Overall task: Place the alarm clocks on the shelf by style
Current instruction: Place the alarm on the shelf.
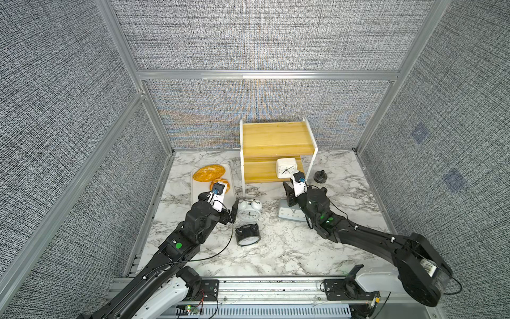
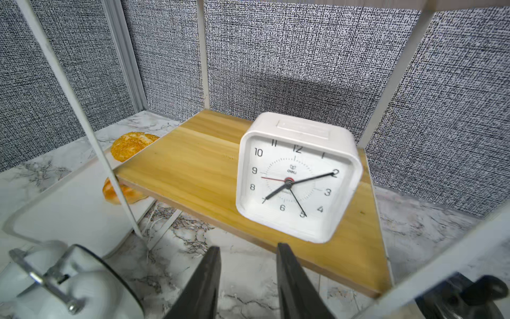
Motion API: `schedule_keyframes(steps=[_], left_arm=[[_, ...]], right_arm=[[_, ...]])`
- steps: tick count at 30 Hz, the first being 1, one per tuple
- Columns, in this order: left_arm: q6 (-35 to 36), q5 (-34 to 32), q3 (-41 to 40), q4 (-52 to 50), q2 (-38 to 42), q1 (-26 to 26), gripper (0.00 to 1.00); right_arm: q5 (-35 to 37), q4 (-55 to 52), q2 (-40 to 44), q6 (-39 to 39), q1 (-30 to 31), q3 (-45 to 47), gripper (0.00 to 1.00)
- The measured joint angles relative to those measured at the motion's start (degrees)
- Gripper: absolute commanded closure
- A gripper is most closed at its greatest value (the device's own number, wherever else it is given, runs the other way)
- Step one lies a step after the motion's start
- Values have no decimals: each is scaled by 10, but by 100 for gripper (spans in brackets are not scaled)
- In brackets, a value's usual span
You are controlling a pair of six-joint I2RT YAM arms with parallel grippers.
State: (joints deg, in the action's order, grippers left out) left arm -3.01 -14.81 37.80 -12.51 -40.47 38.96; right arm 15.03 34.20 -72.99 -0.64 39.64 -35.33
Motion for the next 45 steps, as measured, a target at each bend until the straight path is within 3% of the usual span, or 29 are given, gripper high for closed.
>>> schedule_keyframes(steps=[8, 19, 31, 45], left_arm=[[11, 33, 3, 0, -16, 0, 0], [29, 79, 14, 0, -40, -1, 0], [77, 210, 44, 0, -111, 0, 1], [195, 359, 150, -19, -287, 34, 3]], right_arm=[[15, -126, 190, 7, -3, 78, 29], [85, -306, 356, 104, -26, 147, 24], [117, -357, 399, 188, -34, 158, 17], [96, -363, 417, 257, -68, 187, 15]])
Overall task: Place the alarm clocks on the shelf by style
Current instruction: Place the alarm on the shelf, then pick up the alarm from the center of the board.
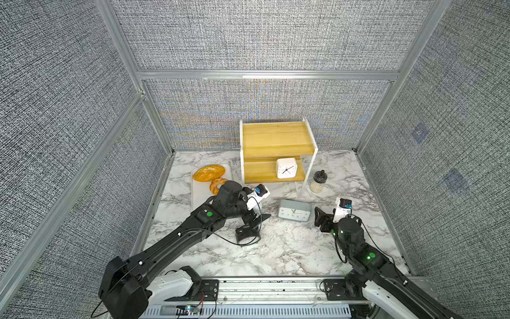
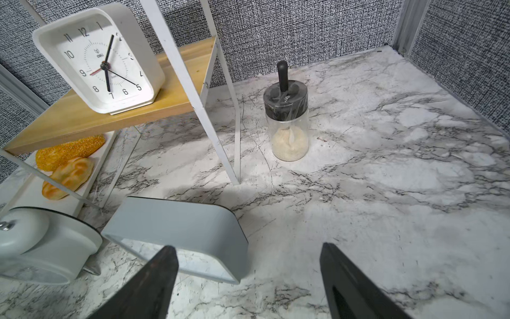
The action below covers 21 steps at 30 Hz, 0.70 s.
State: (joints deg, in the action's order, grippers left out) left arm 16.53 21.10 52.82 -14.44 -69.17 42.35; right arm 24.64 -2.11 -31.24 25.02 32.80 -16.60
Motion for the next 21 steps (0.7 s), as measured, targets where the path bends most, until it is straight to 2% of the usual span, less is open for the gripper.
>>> schedule_keyframes(steps=[6, 21], left_arm=[[63, 23, 80, -26, -106, 15, 3], [139, 44, 204, -55, -267, 28, 8]], right_arm=[[-14, 2, 5, 8, -6, 9, 15], [-26, 2, 31, 11, -13, 16, 14]])
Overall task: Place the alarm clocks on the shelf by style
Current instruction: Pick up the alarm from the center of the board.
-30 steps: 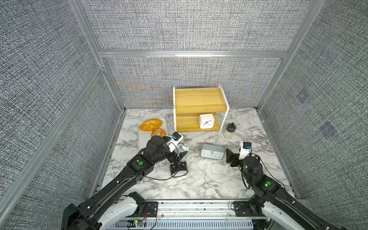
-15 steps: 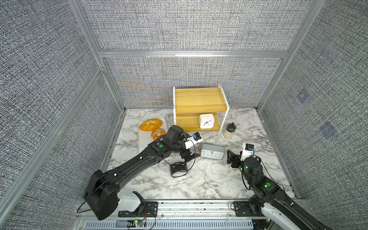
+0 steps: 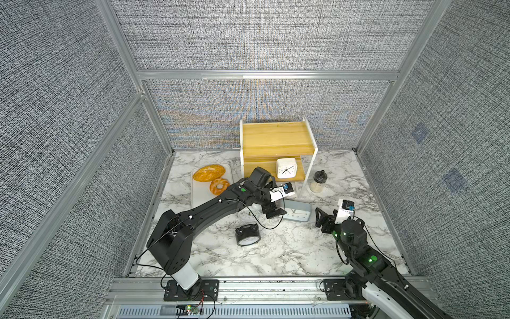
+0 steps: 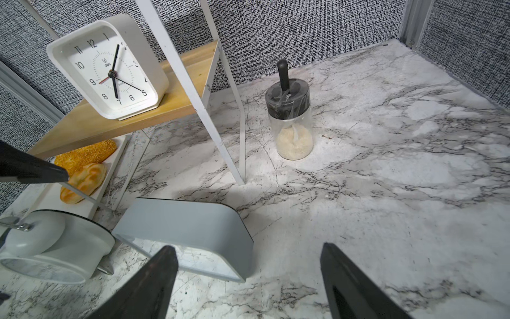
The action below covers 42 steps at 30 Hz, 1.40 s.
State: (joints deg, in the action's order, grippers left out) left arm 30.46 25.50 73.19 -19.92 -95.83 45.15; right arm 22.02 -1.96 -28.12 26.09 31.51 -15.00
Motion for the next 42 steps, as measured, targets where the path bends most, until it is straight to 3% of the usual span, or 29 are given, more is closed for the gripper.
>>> schedule_keyframes(steps=[6, 12, 25, 31, 42], left_arm=[[21, 0, 44, -14, -51, 0, 10], [37, 0, 87, -41, -97, 0, 24], [51, -16, 135, -66, -154, 0, 25], [57, -22, 152, -87, -176, 0, 40], [72, -16, 167, -106, -191, 2, 48]], right_arm=[[0, -2, 7, 0, -2, 5, 14], [0, -3, 11, -3, -5, 5, 14], [0, -7, 19, -5, -10, 9, 14], [-3, -8, 19, -6, -12, 11, 13], [-5, -7, 13, -6, -12, 12, 13]])
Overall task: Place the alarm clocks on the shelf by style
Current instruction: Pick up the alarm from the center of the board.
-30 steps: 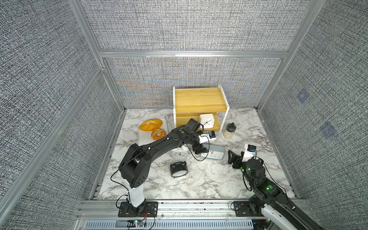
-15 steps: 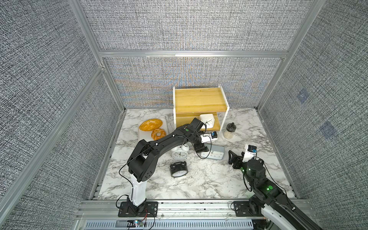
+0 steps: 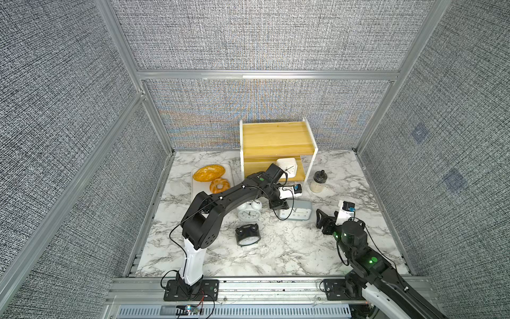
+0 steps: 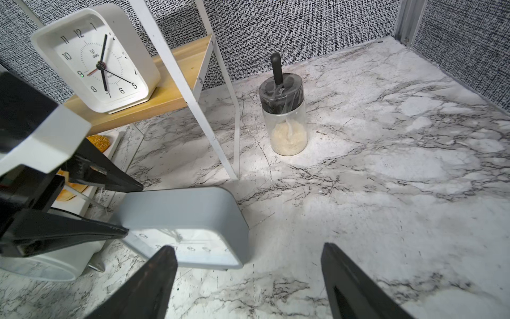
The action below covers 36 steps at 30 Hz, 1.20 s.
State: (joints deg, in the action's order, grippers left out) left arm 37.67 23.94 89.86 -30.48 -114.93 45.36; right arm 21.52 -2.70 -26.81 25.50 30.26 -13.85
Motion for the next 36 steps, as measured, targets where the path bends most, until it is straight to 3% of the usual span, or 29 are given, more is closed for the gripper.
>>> schedule_keyframes(steps=[7, 15, 25, 36], left_arm=[[5, -6, -1, -13, -9, 3, 49], [13, -12, 16, -48, -5, 4, 74], [-2, -15, 24, -108, 66, 4, 73], [-47, -44, 12, -196, 179, -3, 74]], right_arm=[[-6, 2, -2, 0, -2, 4, 13], [-9, 4, -3, 0, -2, 5, 13], [-45, 17, -3, -33, -2, -3, 13], [-141, 79, 22, -146, -2, -21, 13]])
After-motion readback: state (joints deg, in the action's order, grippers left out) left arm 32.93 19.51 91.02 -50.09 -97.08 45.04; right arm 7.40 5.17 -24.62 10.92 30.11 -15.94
